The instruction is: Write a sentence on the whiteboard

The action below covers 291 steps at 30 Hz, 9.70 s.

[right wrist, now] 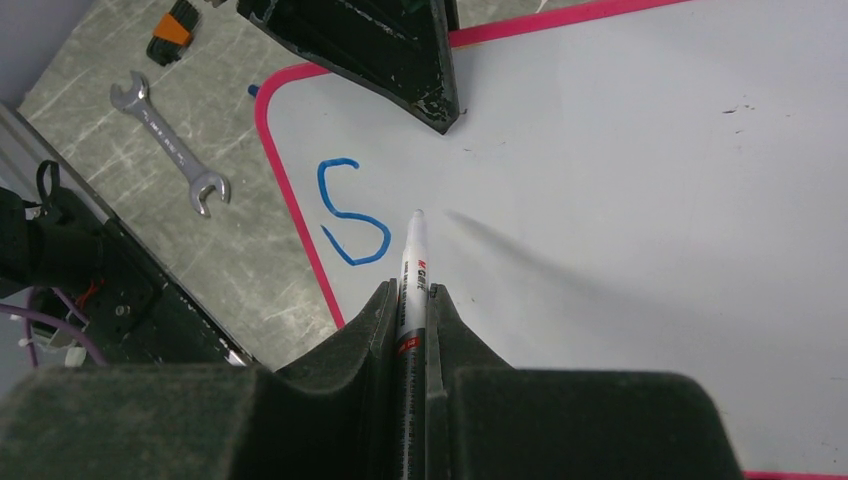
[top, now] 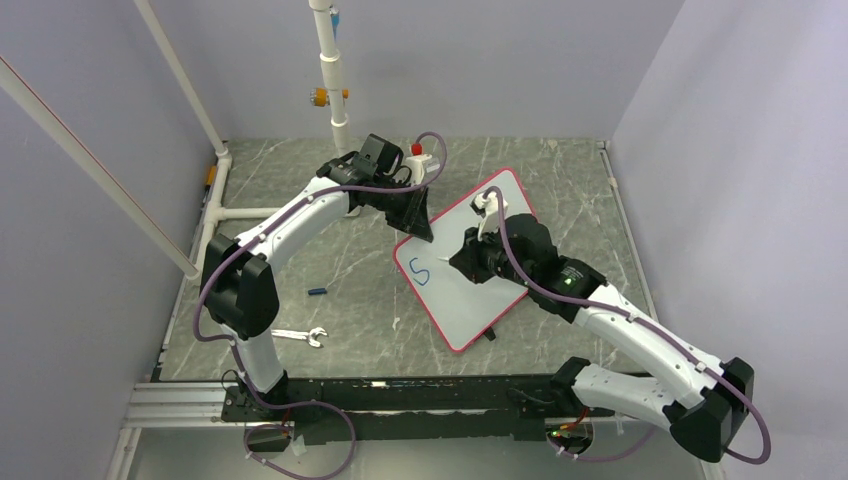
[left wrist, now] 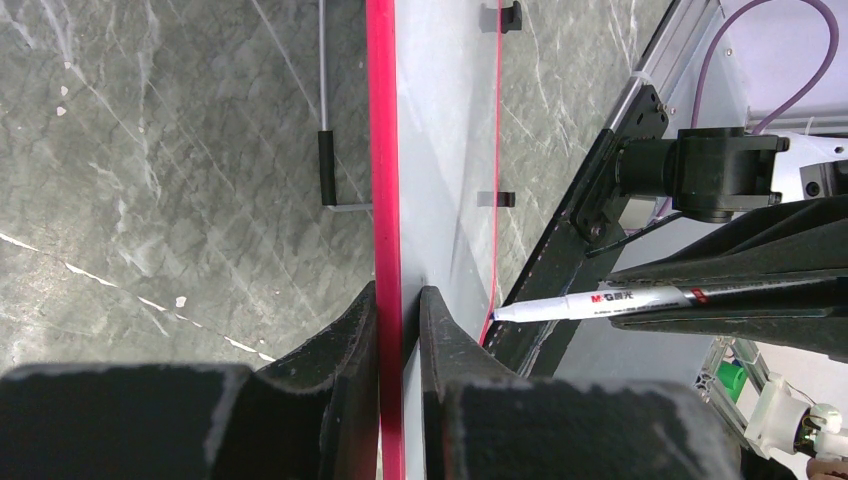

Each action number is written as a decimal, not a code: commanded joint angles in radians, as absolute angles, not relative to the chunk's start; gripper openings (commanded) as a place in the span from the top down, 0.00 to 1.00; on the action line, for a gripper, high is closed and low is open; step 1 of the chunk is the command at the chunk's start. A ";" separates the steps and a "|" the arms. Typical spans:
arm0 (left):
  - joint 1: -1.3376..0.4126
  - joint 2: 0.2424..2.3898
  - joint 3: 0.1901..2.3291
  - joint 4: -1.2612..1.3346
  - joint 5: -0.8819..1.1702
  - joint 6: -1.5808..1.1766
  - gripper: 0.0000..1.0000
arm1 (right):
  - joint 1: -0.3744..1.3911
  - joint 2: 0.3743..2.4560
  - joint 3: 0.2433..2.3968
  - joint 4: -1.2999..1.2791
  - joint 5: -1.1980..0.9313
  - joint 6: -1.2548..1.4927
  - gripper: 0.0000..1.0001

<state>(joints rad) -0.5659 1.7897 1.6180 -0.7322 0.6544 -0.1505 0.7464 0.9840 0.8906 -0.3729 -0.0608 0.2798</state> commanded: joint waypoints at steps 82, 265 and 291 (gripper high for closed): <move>-0.557 1.778 1.664 -0.685 0.613 -0.117 1.00 | 0.741 1.061 0.892 -0.317 -0.049 0.283 1.00; -0.558 1.743 1.657 -0.681 0.617 -0.114 1.00 | 0.486 1.135 1.115 -0.378 -0.080 0.306 1.00; -0.558 1.733 1.654 -0.676 0.620 -0.117 1.00 | 0.478 1.229 1.120 -0.348 -0.003 0.284 1.00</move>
